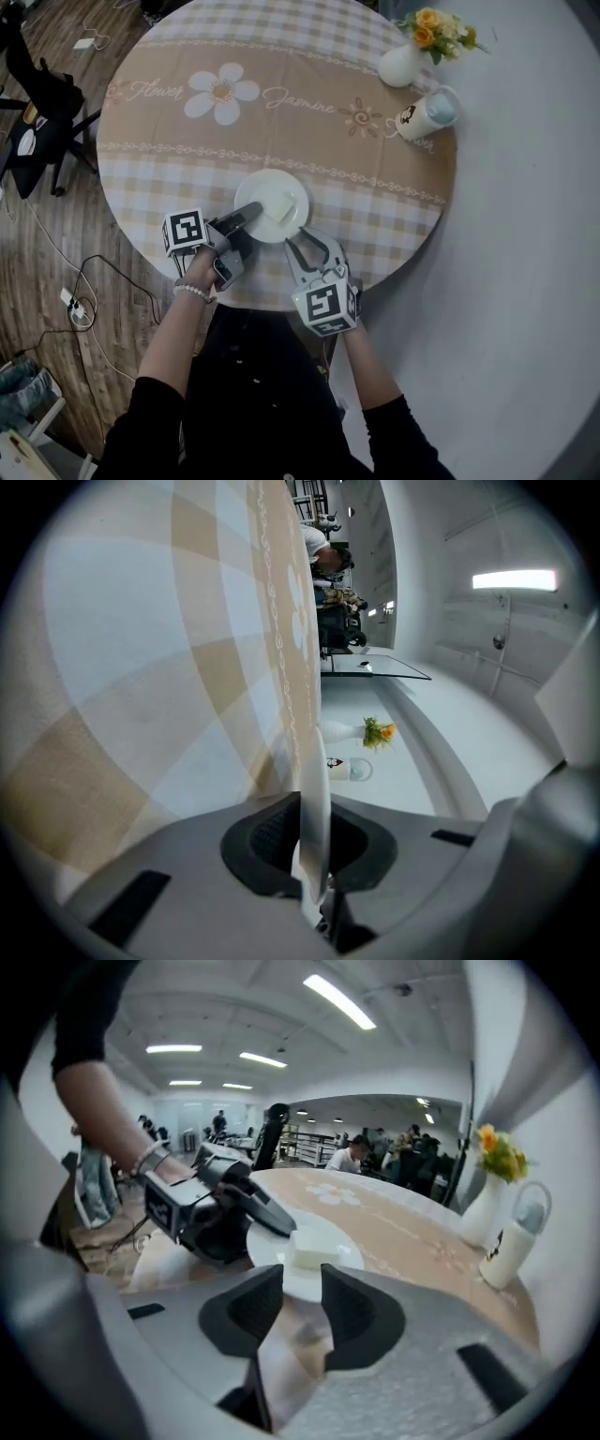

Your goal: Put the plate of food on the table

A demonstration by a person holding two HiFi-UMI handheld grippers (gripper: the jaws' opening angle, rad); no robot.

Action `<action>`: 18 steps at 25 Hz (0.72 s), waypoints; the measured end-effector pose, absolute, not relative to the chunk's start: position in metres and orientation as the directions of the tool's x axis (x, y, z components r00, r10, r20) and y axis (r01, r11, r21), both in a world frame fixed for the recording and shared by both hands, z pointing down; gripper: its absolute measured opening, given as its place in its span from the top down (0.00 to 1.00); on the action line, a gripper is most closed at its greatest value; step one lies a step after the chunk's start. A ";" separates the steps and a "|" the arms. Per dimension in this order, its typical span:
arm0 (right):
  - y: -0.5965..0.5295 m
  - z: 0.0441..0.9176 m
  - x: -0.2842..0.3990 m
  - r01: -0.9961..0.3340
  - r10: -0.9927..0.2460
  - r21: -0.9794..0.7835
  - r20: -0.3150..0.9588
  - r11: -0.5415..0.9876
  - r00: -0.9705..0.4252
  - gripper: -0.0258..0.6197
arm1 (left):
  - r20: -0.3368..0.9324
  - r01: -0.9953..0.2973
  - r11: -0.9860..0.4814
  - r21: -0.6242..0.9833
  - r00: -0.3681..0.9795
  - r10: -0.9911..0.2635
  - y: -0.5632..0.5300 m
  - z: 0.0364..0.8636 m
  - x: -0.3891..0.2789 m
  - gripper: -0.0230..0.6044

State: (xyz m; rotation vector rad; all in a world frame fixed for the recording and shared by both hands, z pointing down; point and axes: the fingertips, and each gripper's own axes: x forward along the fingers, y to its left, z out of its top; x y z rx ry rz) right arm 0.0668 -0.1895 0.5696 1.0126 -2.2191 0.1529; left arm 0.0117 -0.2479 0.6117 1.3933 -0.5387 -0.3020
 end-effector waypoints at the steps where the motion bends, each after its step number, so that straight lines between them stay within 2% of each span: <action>1: -0.184 0.572 0.062 -0.659 -0.617 0.222 0.640 0.719 -0.458 0.79 | 0.181 -0.109 0.168 0.980 0.843 -0.506 -0.248 0.611 0.012 0.95; 5: -0.167 0.585 0.048 -0.454 -0.589 0.400 0.684 0.796 -0.430 0.81 | 0.181 -0.103 0.178 0.979 0.841 -0.510 -0.248 0.614 0.011 0.95; 9: -0.162 0.592 0.038 -0.281 -0.598 0.528 0.694 0.801 -0.400 0.83 | 0.186 -0.112 0.172 0.979 0.839 -0.512 -0.249 0.613 0.011 0.95; 12: -0.163 0.596 0.032 -0.188 -0.616 0.594 0.691 0.782 -0.379 0.84 | 0.203 -0.116 0.196 0.974 0.837 -0.508 -0.248 0.611 0.012 0.95; 15: -0.167 0.598 0.030 -0.121 -0.640 0.645 0.682 0.755 -0.355 0.91 | 0.200 -0.117 0.192 0.974 0.840 -0.504 -0.248 0.612 0.012 0.95; 18: -0.167 0.600 0.031 -0.049 -0.654 0.682 0.676 0.730 -0.338 0.93 | 0.190 -0.116 0.174 0.978 0.844 -0.502 -0.249 0.614 0.013 0.95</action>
